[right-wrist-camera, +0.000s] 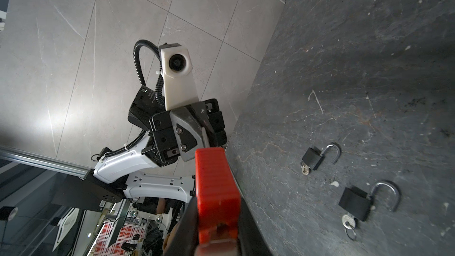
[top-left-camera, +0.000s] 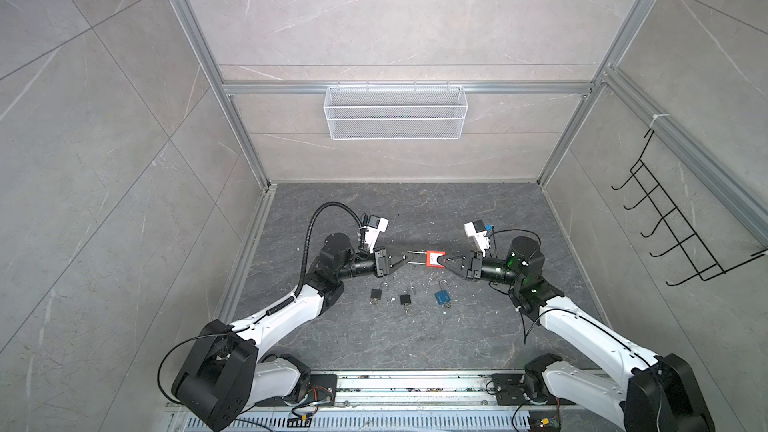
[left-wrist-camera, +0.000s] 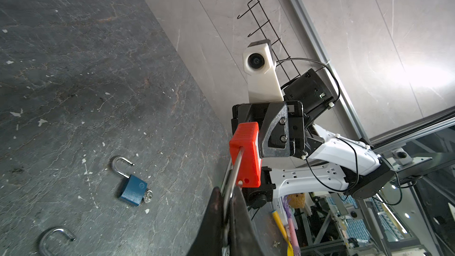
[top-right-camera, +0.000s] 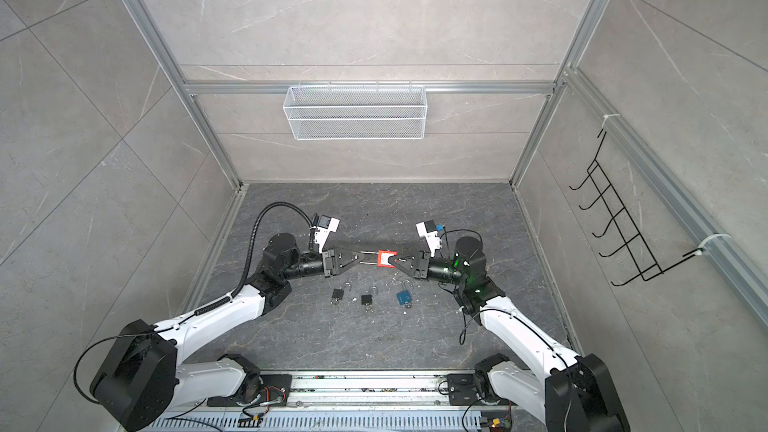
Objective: Lock with the key
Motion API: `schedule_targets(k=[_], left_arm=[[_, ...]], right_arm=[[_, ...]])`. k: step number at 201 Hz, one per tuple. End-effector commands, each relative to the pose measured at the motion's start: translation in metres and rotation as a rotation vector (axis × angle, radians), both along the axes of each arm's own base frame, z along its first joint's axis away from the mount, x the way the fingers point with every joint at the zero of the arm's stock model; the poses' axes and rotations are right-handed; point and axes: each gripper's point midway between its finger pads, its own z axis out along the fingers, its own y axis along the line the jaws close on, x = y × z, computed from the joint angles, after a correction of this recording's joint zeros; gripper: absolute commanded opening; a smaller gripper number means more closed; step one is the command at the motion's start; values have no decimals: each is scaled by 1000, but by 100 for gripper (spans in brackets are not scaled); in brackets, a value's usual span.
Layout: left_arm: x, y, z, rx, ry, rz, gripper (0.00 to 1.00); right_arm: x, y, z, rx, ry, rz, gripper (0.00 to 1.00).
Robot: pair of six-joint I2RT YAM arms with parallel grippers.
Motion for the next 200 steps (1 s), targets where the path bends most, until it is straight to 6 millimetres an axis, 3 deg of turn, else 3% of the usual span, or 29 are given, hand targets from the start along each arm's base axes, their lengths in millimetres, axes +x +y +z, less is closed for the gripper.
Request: schedule_targets(k=[1,84,127,158,178,200], left_arm=[[-18,-6,50,-140,-152,-90,0],[-35,-25,66,-177,-156,-188,0],[-45,-49,52,-116,-169,-226,0],[-40,-48,50,-124,-168,-193,0],[-30,-42,47,-103,-180,-129,43],[-10,-26,43,-81,-177,-14,58]], right_arm=[[1,1,-14,-44,4,-6,0],[3,-2,-12,-79,-78,-33,0],[3,2,-10,-27,-56,-18,0],[5,2,-17,-6,0,-23,0],[7,0,-23,8,26,-38,0],[12,-5,-31,18,59,-80,0]])
